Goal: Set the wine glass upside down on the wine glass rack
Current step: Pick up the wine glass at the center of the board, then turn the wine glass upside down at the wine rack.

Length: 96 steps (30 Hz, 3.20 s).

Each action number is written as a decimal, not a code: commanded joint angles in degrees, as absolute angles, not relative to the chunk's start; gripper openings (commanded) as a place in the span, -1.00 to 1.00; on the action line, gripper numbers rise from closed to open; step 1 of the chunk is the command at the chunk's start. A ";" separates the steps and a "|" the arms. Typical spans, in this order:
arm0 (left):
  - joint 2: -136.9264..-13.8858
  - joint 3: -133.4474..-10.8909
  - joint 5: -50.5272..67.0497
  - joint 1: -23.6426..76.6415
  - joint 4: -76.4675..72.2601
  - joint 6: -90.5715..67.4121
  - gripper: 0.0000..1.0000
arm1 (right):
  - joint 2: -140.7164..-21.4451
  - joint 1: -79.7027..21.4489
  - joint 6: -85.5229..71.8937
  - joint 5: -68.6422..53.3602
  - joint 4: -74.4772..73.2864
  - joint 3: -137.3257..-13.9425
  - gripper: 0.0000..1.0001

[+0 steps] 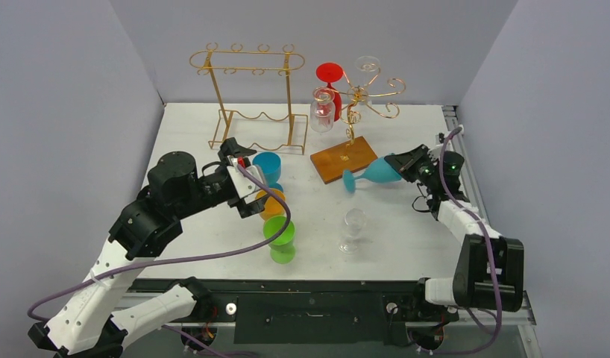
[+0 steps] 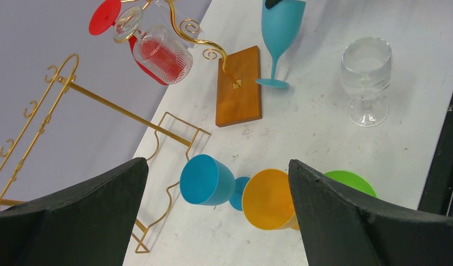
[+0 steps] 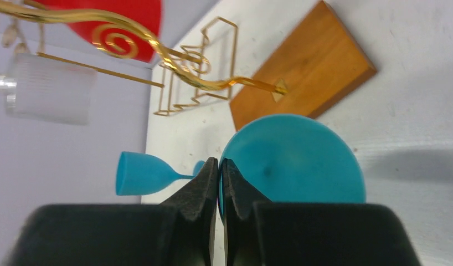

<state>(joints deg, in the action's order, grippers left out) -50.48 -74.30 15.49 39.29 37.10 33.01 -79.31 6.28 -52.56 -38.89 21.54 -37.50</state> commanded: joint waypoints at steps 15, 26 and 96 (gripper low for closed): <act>-57.02 -82.04 22.40 39.35 29.92 10.53 0.93 | -40.23 2.77 -49.60 -35.64 5.36 -42.54 -1.00; -65.04 -79.96 31.56 39.46 22.26 -10.40 0.93 | -29.93 -4.81 -55.81 -32.48 7.06 -48.28 -1.00; -54.56 -71.18 30.93 49.37 11.54 82.80 -1.00 | -54.98 -36.91 -19.34 -46.84 14.00 -55.30 0.50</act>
<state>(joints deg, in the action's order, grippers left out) -54.35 -69.73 31.75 48.64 14.20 81.97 -54.39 -36.51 -23.29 -45.25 7.55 -56.40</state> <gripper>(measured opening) 0.007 0.755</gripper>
